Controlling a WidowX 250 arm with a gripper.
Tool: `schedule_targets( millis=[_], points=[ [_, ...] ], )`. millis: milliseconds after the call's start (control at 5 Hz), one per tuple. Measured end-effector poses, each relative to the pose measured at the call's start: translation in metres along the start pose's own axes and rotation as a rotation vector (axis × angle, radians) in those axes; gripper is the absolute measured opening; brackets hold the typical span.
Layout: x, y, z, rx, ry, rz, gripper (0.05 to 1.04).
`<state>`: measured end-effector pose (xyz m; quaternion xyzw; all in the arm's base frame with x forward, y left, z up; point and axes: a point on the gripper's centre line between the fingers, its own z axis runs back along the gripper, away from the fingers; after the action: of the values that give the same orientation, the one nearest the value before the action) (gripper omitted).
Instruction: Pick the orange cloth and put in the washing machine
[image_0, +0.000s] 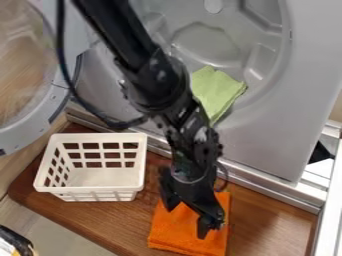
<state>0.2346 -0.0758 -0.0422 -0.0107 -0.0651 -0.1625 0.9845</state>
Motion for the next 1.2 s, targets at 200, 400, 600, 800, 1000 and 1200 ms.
schedule_targets(
  millis=[200, 400, 600, 800, 1000, 1200],
  points=[
    [0.002, 0.003, -0.017, -0.011, 0.007, 0.016, 1.001],
    [0.006, 0.002, -0.03, -0.019, -0.014, 0.017, 1.001],
    [0.012, 0.0, -0.037, -0.038, -0.046, 0.02, 0.949],
    [0.017, 0.004, -0.038, -0.017, -0.047, 0.01, 0.693],
    [0.018, -0.001, -0.038, 0.027, -0.025, 0.01, 0.418],
    [0.014, -0.001, -0.037, 0.032, -0.026, 0.015, 0.207]
  ],
)
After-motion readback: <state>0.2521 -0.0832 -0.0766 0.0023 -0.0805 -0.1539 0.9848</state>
